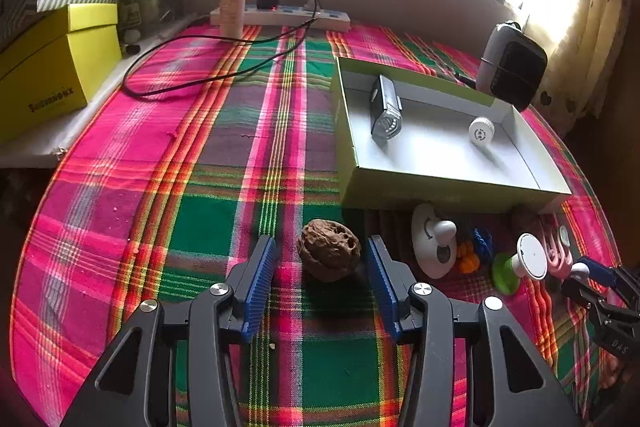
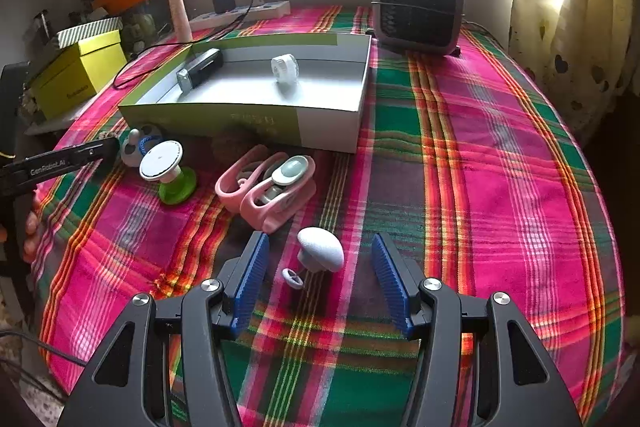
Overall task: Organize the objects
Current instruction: 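Grasp the brown walnut with the left tool while the right tool grasps the white knob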
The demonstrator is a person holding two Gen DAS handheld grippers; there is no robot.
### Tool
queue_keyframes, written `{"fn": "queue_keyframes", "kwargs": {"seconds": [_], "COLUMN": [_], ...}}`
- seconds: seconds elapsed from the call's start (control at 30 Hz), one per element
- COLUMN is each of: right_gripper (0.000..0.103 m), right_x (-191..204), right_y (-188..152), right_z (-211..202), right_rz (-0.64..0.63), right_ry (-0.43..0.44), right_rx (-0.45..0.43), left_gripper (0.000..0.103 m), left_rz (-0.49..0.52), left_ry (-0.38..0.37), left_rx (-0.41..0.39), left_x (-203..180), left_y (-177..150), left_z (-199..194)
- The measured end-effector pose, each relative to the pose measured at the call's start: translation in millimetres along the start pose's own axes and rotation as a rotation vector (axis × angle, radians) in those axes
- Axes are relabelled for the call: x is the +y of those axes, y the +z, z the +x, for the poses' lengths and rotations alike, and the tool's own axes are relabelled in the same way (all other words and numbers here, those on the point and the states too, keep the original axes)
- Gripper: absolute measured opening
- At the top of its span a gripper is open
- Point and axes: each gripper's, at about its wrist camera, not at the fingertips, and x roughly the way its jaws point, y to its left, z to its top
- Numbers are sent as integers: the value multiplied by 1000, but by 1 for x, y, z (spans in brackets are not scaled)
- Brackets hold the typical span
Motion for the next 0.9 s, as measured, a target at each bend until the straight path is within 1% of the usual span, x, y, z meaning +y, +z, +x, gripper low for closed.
{"fn": "queue_keyframes", "kwargs": {"seconds": [0.13, 0.2, 0.27, 0.37, 0.57, 0.73, 0.77, 0.83, 0.9], "right_gripper": [54, 50, 46, 40, 30, 29, 28, 23, 23], "right_x": [1, 1, 1, 0, 2, 3, 3, 3, 3], "right_y": [0, 0, 0, 1, 1, 1, 1, 1, 1], "right_z": [0, 0, -1, -1, -1, -1, -1, 0, 0], "right_rz": [-6, -4, -3, 0, -7, -5, -5, -7, -7], "right_ry": [-2, -6, -11, -10, -4, -3, -3, 0, -2], "right_rx": [1, 0, -1, -2, -5, -5, -6, -5, -5], "left_gripper": [45, 44, 38, 31, 30, 30, 30, 30, 30], "left_rz": [1, 0, -2, -4, -5, -11, -10, -10, -8], "left_ry": [7, 9, 17, 28, 30, 27, 27, 27, 27], "left_rx": [-1, -2, -4, -6, -5, -5, -5, -5, -6], "left_x": [-1, -1, 0, 2, 3, 3, 3, 3, 3], "left_y": [1, 1, 2, 2, 3, 2, 2, 2, 2], "left_z": [1, 1, 1, 1, 1, 1, 1, 1, 0]}}
